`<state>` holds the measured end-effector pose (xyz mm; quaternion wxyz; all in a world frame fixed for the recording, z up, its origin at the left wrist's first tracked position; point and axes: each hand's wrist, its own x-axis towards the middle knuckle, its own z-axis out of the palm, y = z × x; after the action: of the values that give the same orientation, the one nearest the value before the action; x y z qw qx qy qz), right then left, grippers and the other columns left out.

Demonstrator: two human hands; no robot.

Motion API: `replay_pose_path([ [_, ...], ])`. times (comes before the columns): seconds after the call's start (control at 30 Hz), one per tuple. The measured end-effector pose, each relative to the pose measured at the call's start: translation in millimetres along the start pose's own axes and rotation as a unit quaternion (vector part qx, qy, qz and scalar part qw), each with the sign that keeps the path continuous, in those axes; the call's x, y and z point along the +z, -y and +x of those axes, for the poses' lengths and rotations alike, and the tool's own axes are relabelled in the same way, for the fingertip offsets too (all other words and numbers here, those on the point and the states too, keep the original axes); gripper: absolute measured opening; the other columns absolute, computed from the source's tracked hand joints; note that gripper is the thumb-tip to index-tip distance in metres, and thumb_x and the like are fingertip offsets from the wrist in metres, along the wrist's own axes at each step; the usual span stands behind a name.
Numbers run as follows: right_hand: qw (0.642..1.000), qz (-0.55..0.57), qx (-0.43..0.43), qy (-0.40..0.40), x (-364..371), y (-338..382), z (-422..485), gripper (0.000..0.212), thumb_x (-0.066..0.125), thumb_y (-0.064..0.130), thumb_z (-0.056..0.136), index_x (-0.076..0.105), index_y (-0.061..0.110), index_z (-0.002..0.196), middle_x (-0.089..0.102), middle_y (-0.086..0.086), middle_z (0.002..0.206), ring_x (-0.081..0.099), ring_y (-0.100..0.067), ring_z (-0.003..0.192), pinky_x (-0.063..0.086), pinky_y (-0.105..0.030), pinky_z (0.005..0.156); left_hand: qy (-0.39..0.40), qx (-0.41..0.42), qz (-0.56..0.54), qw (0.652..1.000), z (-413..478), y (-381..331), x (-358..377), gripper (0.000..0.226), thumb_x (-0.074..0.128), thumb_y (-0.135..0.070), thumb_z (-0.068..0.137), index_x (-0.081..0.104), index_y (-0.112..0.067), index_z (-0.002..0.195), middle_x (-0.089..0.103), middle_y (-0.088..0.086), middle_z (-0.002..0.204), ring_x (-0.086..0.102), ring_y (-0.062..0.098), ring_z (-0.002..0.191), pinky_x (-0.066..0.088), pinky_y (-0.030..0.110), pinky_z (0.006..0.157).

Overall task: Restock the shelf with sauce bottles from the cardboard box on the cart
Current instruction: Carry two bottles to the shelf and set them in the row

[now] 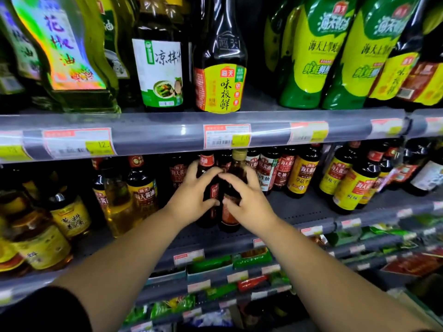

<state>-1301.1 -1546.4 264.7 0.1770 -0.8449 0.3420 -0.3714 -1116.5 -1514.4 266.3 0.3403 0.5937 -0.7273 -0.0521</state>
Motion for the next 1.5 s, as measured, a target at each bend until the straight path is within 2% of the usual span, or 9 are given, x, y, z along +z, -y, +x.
replay_pose_path([
  [0.2, 0.998, -0.045, 0.029, -0.044, 8, -7, -18, 0.098, 0.063, 0.018, 0.093, -0.009, 0.062, 0.143, 0.003, -0.001, 0.161, 0.054, -0.043, 0.119, 0.055, -0.041, 0.089, 0.02, -0.003, 0.002, 1.0, -2, 8, 3, 0.078, 0.077, -0.028, 0.079, 0.029, -0.05, 0.138, 0.007, 0.009, 0.158, 0.057, 0.036, 0.114, 0.051, 0.026, 0.085],
  [0.3, 0.996, -0.008, 0.082, -0.039, 4, -13, -18, 0.106, 0.067, 0.022, 0.091, -0.018, 0.06, 0.142, 0.003, 0.0, 0.164, 0.045, -0.033, 0.134, 0.048, -0.035, 0.101, 0.053, 0.007, 0.008, 0.999, -1, 10, -7, 0.091, 0.075, -0.029, 0.081, 0.013, -0.061, 0.14, -0.009, 0.002, 0.161, 0.063, 0.026, 0.103, 0.057, 0.03, 0.078],
  [0.4, 0.988, 0.077, 0.136, -0.016, 2, -18, -21, 0.114, 0.073, 0.021, 0.086, -0.019, 0.056, 0.144, 0.011, 0.013, 0.16, 0.014, 0.001, 0.143, 0.025, -0.023, 0.113, 0.015, 0.039, 0.04, 0.998, -13, 11, -6, 0.105, 0.07, -0.029, 0.085, -0.014, -0.057, 0.144, -0.024, 0.0, 0.16, 0.067, 0.016, 0.086, 0.057, 0.03, 0.062],
  [0.47, 0.981, 0.106, 0.162, -0.003, 4, -21, -25, 0.116, 0.074, 0.018, 0.085, -0.017, 0.057, 0.144, 0.018, 0.019, 0.157, 0.02, 0.001, 0.143, 0.03, -0.028, 0.114, -0.041, 0.037, 0.017, 0.998, -27, 13, 7, 0.105, 0.066, -0.026, 0.089, -0.018, -0.051, 0.145, -0.019, -0.001, 0.162, 0.045, 0.015, 0.133, 0.059, 0.032, 0.076],
  [0.53, 0.979, 0.106, 0.176, 0.001, 8, -23, -29, 0.115, 0.073, 0.017, 0.085, -0.016, 0.057, 0.145, 0.023, 0.014, 0.159, 0.027, -0.005, 0.143, 0.038, -0.035, 0.113, -0.087, -0.044, -0.079, 0.992, -38, 8, 23, 0.104, 0.067, -0.026, 0.088, -0.016, -0.051, 0.145, -0.006, -0.008, 0.162, 0.01, 0.005, 0.147, 0.047, 0.037, 0.104],
  [0.73, 0.983, 0.07, 0.172, 0.001, 16, -21, -31, 0.118, 0.075, 0.022, 0.085, -0.024, 0.058, 0.14, 0.016, 0.01, 0.162, 0.023, -0.002, 0.141, 0.031, -0.021, 0.104, -0.099, -0.182, -0.231, 0.951, -30, 5, 51, 0.111, 0.09, -0.045, 0.057, 0.026, -0.028, 0.146, 0.047, -0.007, 0.142, 0.043, 0.009, 0.134, 0.039, 0.043, 0.111],
  [0.97, 0.982, 0.085, 0.17, 0.013, 16, -30, -26, 0.12, 0.077, 0.024, 0.083, -0.023, 0.065, 0.134, 0.023, 0.008, 0.161, 0.028, -0.009, 0.144, 0.035, -0.027, 0.109, -0.085, -0.196, -0.206, 0.955, -43, 24, 39, 0.096, 0.085, -0.027, 0.07, 0.026, -0.031, 0.146, 0.045, -0.013, 0.139, 0.042, 0.004, 0.128, 0.036, 0.031, 0.108],
  [1.17, 0.979, 0.101, 0.175, 0.032, 16, -35, -24, 0.117, 0.074, 0.018, 0.085, -0.021, 0.06, 0.139, 0.023, 0.011, 0.159, 0.026, 0.009, 0.131, 0.033, -0.016, 0.102, -0.129, -0.193, -0.222, 0.947, -51, 20, 37, 0.088, 0.078, -0.014, 0.078, 0.026, -0.05, 0.14, 0.046, -0.025, 0.132, 0.044, -0.004, 0.127, 0.041, 0.04, 0.108],
  [1.5, 0.976, 0.12, 0.175, 0.052, 30, -40, -15, 0.113, 0.074, 0.014, 0.082, -0.009, 0.048, 0.15, 0.033, 0.007, 0.156, 0.037, -0.005, 0.139, 0.039, -0.027, 0.109, -0.107, -0.191, -0.185, 0.958, -38, 27, 37, 0.092, 0.08, -0.018, 0.074, 0.024, -0.034, 0.145, 0.046, -0.005, 0.138, 0.043, 0.006, 0.13, 0.041, 0.044, 0.11],
])
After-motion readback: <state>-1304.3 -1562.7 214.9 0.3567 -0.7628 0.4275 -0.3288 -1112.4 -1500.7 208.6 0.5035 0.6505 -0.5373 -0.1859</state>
